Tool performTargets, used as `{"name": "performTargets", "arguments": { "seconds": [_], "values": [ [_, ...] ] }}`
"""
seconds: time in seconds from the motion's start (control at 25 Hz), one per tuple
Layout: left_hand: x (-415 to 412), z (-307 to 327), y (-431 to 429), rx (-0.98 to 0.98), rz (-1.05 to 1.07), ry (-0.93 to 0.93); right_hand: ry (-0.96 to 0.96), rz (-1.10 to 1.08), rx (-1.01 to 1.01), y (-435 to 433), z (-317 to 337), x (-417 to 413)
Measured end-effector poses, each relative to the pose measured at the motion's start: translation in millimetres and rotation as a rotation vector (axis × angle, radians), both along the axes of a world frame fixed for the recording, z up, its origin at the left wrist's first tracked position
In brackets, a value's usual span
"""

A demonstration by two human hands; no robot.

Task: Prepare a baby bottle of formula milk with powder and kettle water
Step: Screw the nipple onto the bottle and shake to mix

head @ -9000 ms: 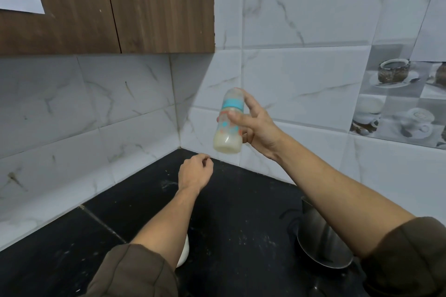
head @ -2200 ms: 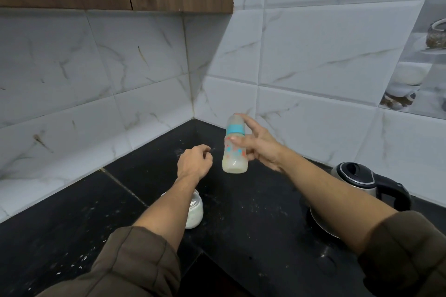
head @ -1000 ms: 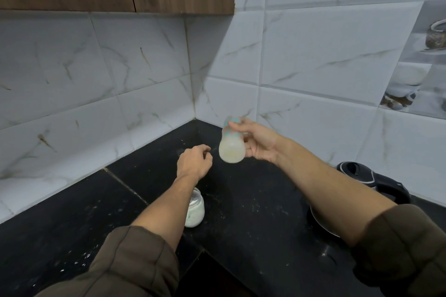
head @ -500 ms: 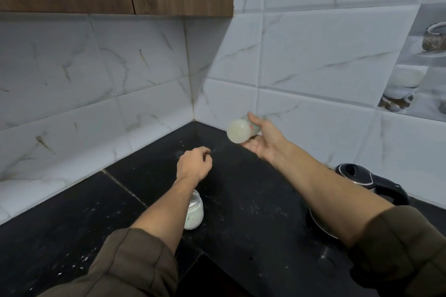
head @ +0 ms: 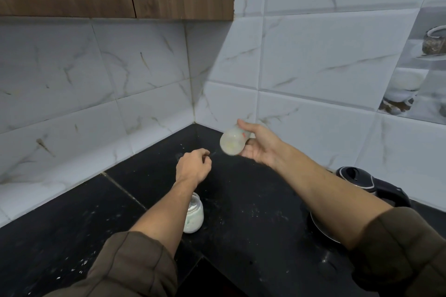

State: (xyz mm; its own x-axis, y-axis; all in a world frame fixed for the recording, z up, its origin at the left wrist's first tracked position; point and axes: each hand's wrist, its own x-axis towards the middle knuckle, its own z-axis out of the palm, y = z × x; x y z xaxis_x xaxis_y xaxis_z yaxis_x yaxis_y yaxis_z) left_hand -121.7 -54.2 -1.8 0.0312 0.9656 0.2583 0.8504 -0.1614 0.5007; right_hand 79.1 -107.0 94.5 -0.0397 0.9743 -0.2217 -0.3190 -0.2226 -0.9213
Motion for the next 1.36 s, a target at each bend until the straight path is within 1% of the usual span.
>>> {"name": "performTargets", "arguments": {
  "seconds": [0.04,0.08,0.12,0.16,0.2,0.28,0.32,0.36,0.4,0.48,0.52,0.56,0.6,0.68,0.72,0.76,0.8,0.92,0.96,1.0,1.08,1.12,1.16,1.2,1.32,1.36],
  "values": [
    [-0.1,0.3,-0.3,-0.004,-0.001,0.009,-0.115,0.108,0.044,-3.6,-0.1,-1.6],
    [0.2,1.3,-1.0,-0.003,-0.001,0.016,-0.190,0.191,0.093,-5.2,-1.3,-1.4],
    [-0.2,2.5,-1.3,0.002,0.001,0.019,-0.197,0.204,0.128,-3.4,-3.2,0.5],
    [-1.0,2.5,-0.5,0.004,0.001,0.014,-0.142,0.143,0.150,-2.4,-3.0,2.1],
    [-1.9,1.9,0.2,0.005,0.001,0.008,-0.054,0.038,0.174,0.7,-2.5,3.8],
    [-4.0,-0.2,0.2,-0.001,0.008,0.001,0.160,-0.222,0.209,9.0,1.1,7.3],
    [-4.6,-0.8,-0.4,-0.007,0.012,-0.001,0.218,-0.288,0.234,12.1,0.5,8.8],
    [-4.9,-1.8,0.1,-0.012,0.014,-0.002,0.220,-0.285,0.258,12.0,-0.1,9.0],
    [-4.4,-3.2,0.7,-0.016,0.012,-0.001,0.162,-0.228,0.272,7.6,0.5,7.9],
    [-0.7,-3.8,0.3,-0.027,-0.010,0.016,-0.051,-0.012,0.305,-4.5,1.7,3.6],
    [1.5,-2.8,-0.2,-0.030,-0.021,0.026,-0.127,0.079,0.333,-7.8,0.6,3.4],
    [3.3,-1.6,0.0,-0.028,-0.028,0.031,-0.137,0.112,0.363,-10.0,1.1,3.1],
    [4.1,-0.6,0.6,-0.022,-0.030,0.027,-0.089,0.067,0.383,-9.8,3.0,1.9],
    [4.5,-0.1,0.1,-0.006,-0.027,0.011,0.108,-0.179,0.375,-1.7,8.6,1.3],
    [4.1,0.0,-0.8,0.000,-0.023,0.010,0.188,-0.268,0.369,3.2,10.1,1.2],
    [3.2,0.2,-1.0,-0.001,-0.020,0.014,0.203,-0.292,0.373,4.9,11.2,0.5],
    [2.1,0.1,-0.3,-0.005,-0.021,0.019,0.142,-0.246,0.374,3.8,11.7,-0.7],
    [0.7,0.7,0.9,-0.016,-0.036,0.031,-0.220,0.067,0.409,-6.9,5.7,-3.9],
    [0.5,2.2,0.8,-0.013,-0.040,0.032,-0.248,0.094,0.426,-8.6,3.3,-4.4],
    [-0.4,3.4,1.2,-0.006,-0.039,0.027,-0.193,0.038,0.430,-8.7,3.6,-5.0],
    [-3.1,4.0,0.8,0.004,-0.025,0.012,0.052,-0.204,0.383,-2.0,8.9,-5.3],
    [-4.6,4.5,-0.2,0.006,-0.015,0.013,0.157,-0.281,0.368,2.8,11.0,-5.6],
    [-5.9,5.0,-0.5,0.007,-0.006,0.018,0.187,-0.293,0.362,4.4,12.3,-6.1],
    [-6.8,4.2,0.3,0.005,-0.004,0.021,0.130,-0.240,0.357,3.9,12.3,-5.8],
    [-4.9,1.7,-0.5,-0.010,-0.029,0.025,-0.280,0.115,0.418,-11.9,11.1,-5.4],
    [-4.1,2.6,-1.5,-0.008,-0.033,0.029,-0.323,0.158,0.439,-13.3,9.3,-3.9]
  ]
}}
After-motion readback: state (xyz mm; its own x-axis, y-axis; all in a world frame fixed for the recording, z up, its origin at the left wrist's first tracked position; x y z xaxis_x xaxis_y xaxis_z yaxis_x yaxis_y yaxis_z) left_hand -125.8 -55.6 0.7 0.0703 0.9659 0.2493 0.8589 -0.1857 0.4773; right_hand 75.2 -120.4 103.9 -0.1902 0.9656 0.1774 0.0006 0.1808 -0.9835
